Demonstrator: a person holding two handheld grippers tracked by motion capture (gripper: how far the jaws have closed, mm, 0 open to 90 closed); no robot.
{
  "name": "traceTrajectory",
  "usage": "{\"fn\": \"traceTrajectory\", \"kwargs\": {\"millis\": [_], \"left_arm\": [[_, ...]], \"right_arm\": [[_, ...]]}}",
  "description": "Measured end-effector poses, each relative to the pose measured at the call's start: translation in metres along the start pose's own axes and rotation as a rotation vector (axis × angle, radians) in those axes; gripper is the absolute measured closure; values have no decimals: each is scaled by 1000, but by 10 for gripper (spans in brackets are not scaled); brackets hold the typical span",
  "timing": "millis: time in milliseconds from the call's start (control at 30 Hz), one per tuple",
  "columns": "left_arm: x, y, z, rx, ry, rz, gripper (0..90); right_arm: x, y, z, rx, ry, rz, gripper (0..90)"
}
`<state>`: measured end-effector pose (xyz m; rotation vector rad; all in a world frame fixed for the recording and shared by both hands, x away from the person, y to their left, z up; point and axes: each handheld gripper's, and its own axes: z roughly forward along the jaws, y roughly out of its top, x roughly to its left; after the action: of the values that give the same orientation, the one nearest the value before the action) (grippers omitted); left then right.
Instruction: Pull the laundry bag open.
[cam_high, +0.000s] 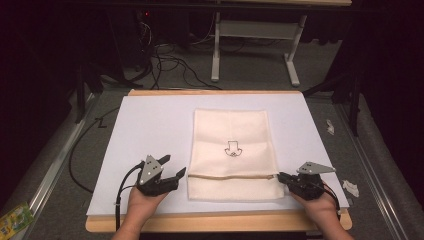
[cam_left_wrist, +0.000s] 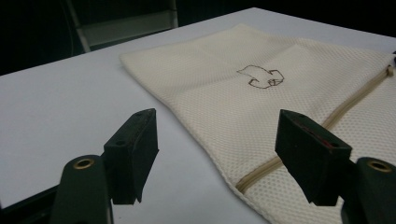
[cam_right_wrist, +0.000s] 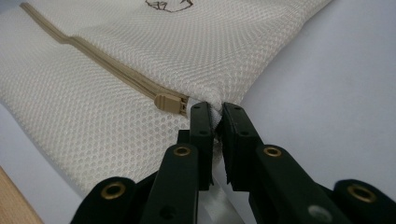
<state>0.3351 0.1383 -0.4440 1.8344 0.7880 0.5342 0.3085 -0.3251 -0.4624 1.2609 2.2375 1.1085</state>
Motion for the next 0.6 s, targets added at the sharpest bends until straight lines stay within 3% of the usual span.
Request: {"fn": "traceTrajectory", "kwargs": {"millis": [100,300,333,433,600], "left_arm": [[-11,3,6,3,-40,-19,307],[-29,9,19,1,-77,-35,320],[-39,14,27,9,-108,-19,329],[-49,21,35,20,-118,12,339],[-66,28,47,8,-139,12,345]], "right_arm": [[1,2,-2,-17,-1,11,846],[2,4,-4,-27,-9,13,849],[2,5,-4,-33,-9,-1,849],[2,5,-5,-32,-3,0,850],[1,5,-5,-42,6,-3,850]]}}
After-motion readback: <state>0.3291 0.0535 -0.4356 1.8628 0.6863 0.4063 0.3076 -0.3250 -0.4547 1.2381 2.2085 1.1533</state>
